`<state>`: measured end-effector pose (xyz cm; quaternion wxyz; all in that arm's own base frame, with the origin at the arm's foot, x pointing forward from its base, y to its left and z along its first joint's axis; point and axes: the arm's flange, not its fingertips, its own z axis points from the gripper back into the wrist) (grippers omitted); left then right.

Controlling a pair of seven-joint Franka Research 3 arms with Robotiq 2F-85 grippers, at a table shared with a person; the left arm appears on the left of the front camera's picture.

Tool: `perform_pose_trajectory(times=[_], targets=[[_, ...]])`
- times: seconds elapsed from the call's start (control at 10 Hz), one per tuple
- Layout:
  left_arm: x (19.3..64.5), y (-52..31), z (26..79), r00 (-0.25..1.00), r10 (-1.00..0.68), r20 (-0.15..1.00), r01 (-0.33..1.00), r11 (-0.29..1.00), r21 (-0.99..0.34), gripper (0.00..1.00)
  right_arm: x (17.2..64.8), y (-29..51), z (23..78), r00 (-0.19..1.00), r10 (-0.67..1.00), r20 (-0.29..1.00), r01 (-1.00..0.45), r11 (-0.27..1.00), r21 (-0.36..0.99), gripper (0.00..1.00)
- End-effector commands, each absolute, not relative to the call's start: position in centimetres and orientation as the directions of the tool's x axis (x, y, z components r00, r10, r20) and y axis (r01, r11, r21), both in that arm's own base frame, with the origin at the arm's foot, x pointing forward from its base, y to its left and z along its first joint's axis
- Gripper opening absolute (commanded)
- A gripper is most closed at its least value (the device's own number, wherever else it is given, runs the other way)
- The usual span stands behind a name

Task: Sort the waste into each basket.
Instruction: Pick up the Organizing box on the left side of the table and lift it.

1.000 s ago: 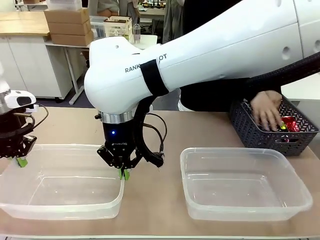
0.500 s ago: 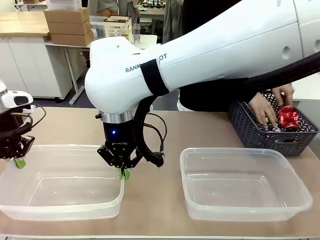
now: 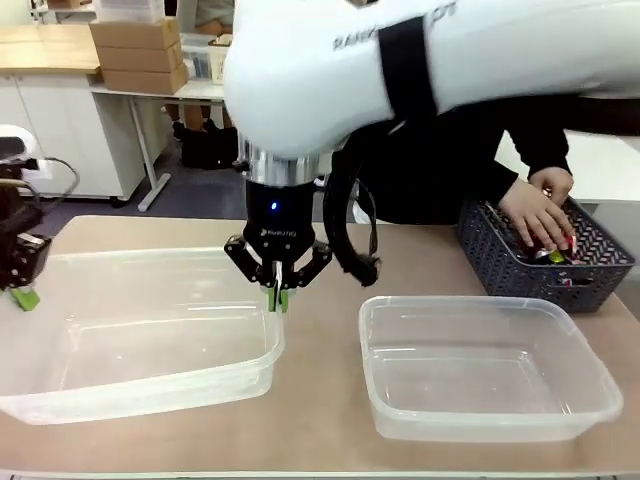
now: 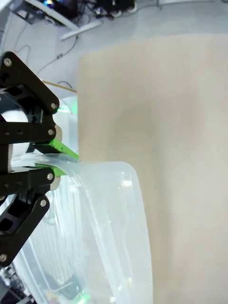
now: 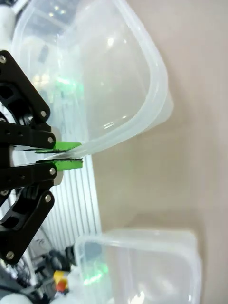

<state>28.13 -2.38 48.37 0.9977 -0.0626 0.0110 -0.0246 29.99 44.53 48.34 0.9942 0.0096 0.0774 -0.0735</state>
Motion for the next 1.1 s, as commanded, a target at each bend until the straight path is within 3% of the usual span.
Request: perform_pose_trajectory(times=[0.0,0.2,0.5,0.6,0.9,1.0], targets=[[27.7,-5.0,50.6,0.999,-0.038,-0.001,0.037,0.984,-0.174,0.0,28.9,38.6,50.3,0.974,-0.105,-0.2,0.109,0.994,0.009,0.0],[30.8,-6.6,53.7,0.999,-0.033,0.0,0.032,0.974,-0.226,0.0,28.3,35.5,51.7,0.969,-0.048,-0.244,0.057,0.998,0.03,0.0],[34.7,-8.5,54.9,0.996,-0.038,-0.085,0.012,0.959,-0.282,0.0,28.1,31.7,51.8,0.95,0.107,-0.292,-0.048,0.978,0.203,0.0],[31.8,-8.4,53.5,0.997,-0.069,-0.018,0.063,0.968,-0.241,0.0,28.1,35.7,53.6,0.977,0.006,-0.215,0.014,0.996,0.093,0.0],[31.8,-8.4,53.5,0.997,-0.069,-0.018,0.063,0.968,-0.241,0.0,28.1,35.7,53.6,0.977,0.006,-0.215,0.014,0.996,0.093,0.0],[32.8,-9.1,53.2,0.995,-0.083,-0.053,0.068,0.969,-0.237,0.06,28.2,35.0,53.6,0.976,0.03,-0.214,-0.002,0.992,0.13,0.08]])
